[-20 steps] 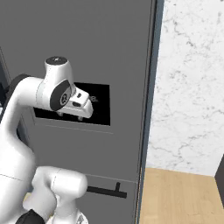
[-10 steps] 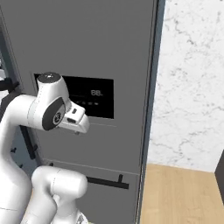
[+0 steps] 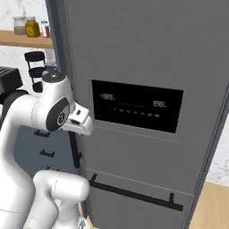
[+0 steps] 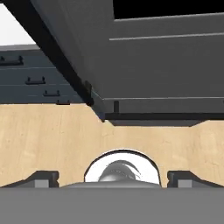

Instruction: Grab a lemon wedge from the fridge and one ice cube from the ice bowl, and put them in the glass of lemonade.

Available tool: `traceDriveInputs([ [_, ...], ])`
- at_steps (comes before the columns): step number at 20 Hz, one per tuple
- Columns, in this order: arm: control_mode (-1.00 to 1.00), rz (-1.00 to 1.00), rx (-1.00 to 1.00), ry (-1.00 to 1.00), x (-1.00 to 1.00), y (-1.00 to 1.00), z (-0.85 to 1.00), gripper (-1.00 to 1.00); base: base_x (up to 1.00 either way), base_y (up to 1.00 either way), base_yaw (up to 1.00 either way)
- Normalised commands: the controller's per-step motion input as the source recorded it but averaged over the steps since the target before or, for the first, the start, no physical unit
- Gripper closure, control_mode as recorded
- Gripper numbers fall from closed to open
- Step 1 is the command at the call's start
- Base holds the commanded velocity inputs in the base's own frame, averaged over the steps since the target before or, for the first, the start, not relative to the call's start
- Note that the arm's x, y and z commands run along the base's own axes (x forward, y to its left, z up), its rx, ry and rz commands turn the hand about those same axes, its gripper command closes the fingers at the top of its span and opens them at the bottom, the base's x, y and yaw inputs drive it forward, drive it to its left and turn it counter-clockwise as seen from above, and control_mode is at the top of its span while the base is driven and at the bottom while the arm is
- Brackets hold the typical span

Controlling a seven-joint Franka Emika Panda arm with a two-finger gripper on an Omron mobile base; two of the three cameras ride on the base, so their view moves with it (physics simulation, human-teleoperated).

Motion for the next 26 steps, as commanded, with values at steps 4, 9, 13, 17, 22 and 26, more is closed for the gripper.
traceDriveInputs([
  [4, 1.0, 0.0, 0.0, 0.0, 0.0, 0.0, 0.0, -1.0, 0.29, 0.97, 0.28],
  [9, 1.0, 0.0, 0.0, 0.0, 0.0, 0.0, 0.0, -1.0, 0.37, 0.82, 0.31],
  [13, 1.0, 0.0, 0.0, 0.0, 0.0, 0.0, 0.0, -1.0, 0.51, 0.49, 0.21],
  [17, 1.0, 0.0, 0.0, 0.0, 0.0, 0.0, 0.0, -1.0, 0.6, 0.33, 0.01],
  [22, 1.0, 0.0, 0.0, 0.0, 0.0, 0.0, 0.0, -1.0, 0.82, 0.79, 0.34],
  [26, 1.0, 0.0, 0.0, 0.0, 0.0, 0.0, 0.0, -1.0, 0.75, 0.68, 0.53],
])
